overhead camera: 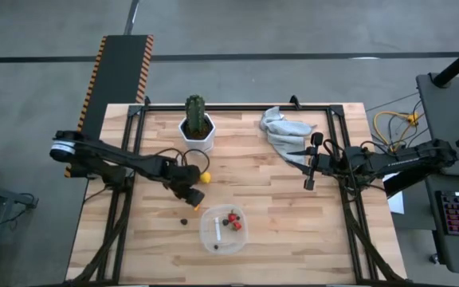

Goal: Pick and placing Produce into tupperware
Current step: Put the yellow corn into the transparent container

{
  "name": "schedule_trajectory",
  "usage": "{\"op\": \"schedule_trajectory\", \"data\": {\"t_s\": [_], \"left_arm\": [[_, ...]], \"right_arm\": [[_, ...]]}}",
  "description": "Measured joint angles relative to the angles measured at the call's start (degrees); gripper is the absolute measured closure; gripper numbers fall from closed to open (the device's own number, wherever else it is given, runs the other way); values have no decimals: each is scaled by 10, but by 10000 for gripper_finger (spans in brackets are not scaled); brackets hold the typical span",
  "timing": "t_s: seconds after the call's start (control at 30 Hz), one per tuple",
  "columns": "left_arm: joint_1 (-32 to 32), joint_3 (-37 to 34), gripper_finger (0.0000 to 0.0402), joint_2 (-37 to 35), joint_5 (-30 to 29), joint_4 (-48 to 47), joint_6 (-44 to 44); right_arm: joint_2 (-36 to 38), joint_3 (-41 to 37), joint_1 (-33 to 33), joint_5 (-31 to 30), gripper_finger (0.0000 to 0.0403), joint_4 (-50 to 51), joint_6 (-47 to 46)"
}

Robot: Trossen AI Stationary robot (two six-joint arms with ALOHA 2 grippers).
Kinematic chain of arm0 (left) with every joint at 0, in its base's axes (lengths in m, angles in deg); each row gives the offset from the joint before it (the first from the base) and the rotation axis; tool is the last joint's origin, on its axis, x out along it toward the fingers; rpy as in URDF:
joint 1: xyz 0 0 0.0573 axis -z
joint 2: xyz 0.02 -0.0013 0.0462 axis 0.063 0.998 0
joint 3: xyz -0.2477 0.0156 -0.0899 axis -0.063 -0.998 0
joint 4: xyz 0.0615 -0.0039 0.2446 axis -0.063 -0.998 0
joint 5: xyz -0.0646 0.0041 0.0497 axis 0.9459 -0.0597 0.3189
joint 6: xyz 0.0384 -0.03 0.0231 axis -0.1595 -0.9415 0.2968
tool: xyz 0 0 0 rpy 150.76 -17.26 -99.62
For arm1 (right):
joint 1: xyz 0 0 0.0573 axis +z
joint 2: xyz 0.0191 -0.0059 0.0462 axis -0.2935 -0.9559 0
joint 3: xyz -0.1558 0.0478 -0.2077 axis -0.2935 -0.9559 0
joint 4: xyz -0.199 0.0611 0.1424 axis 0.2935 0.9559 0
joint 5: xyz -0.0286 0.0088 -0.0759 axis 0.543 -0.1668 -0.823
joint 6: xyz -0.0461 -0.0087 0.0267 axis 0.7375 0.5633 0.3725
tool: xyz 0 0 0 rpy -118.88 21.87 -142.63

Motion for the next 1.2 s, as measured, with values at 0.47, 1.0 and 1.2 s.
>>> {"op": "schedule_trajectory", "data": {"t_s": [0.47, 1.0, 1.2], "left_arm": [[16, 54, 254, 58, -52, -57, 14], [17, 70, 254, 88, -71, -55, 9], [17, 70, 254, 95, -71, -56, 2]], "right_arm": [[0, 0, 0, 0, 303, 9, 0], [1, 0, 0, 0, 303, 22, 1], [1, 0, 0, 0, 303, 24, 1]]}}
